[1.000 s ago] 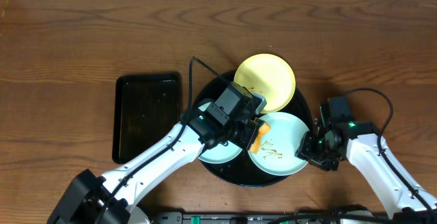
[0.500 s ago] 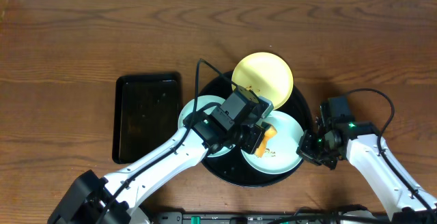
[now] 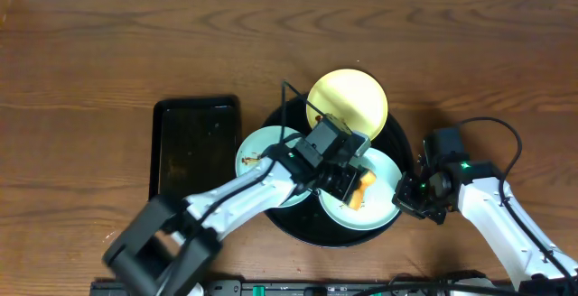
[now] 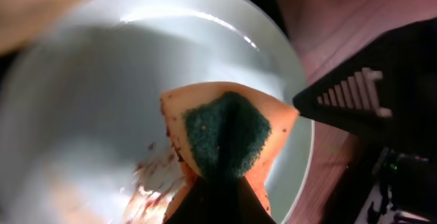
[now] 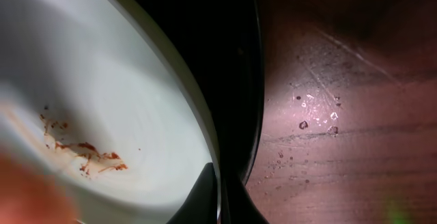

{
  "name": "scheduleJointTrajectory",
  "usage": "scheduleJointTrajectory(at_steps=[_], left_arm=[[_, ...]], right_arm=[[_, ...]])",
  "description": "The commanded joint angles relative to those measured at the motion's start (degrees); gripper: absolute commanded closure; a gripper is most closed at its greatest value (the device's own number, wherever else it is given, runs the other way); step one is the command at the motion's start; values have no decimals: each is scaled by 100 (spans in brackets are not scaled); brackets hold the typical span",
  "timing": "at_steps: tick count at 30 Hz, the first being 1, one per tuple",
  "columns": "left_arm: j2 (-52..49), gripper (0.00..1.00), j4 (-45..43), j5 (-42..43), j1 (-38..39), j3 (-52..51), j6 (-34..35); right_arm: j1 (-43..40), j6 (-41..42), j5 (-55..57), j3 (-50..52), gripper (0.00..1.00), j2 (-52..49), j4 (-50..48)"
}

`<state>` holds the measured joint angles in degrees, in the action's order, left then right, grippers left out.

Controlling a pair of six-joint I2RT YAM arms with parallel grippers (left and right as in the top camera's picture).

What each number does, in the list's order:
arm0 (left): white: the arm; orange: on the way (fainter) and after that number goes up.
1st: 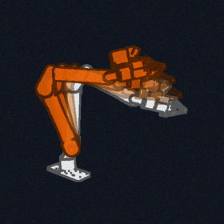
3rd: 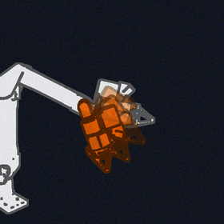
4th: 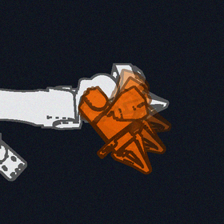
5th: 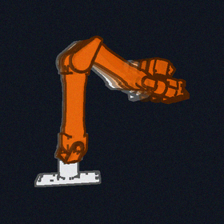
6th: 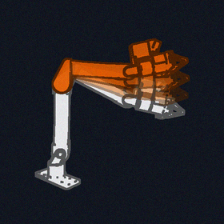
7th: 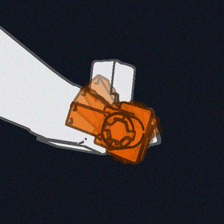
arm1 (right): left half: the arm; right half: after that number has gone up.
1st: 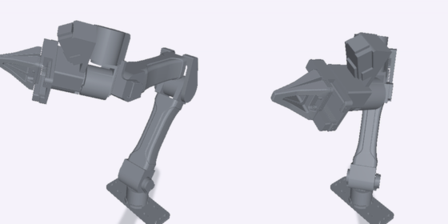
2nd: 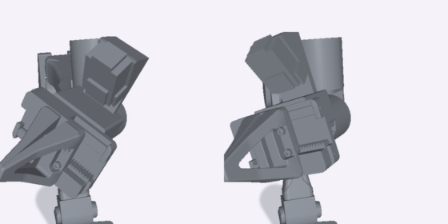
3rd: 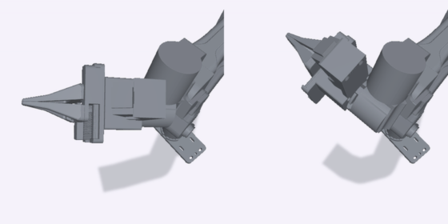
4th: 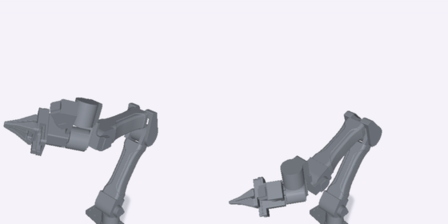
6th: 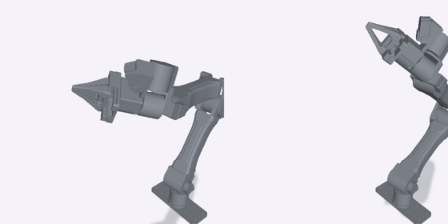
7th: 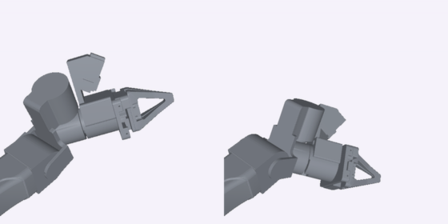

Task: Clean dirty plates on tray and stack at the side
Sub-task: 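Scrub the tilted blue plate with the sponge in the left gripper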

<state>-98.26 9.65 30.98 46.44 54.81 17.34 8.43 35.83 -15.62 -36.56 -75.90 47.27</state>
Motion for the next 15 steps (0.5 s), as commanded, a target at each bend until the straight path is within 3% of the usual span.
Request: scheduleJointTrajectory(at_steps=[1, 10, 15], left_arm=[[-299, 92, -302, 708, 98, 87, 610], [-365, 92, -1482, 1040, 448, 87, 2153], [-452, 93, -1298, 660, 509, 76, 2498]], right_arm=[[-22, 101, 63, 26, 99, 26, 11], [-22, 101, 81, 26, 98, 26, 33], [-22, 98, 85, 26, 99, 26, 96]])
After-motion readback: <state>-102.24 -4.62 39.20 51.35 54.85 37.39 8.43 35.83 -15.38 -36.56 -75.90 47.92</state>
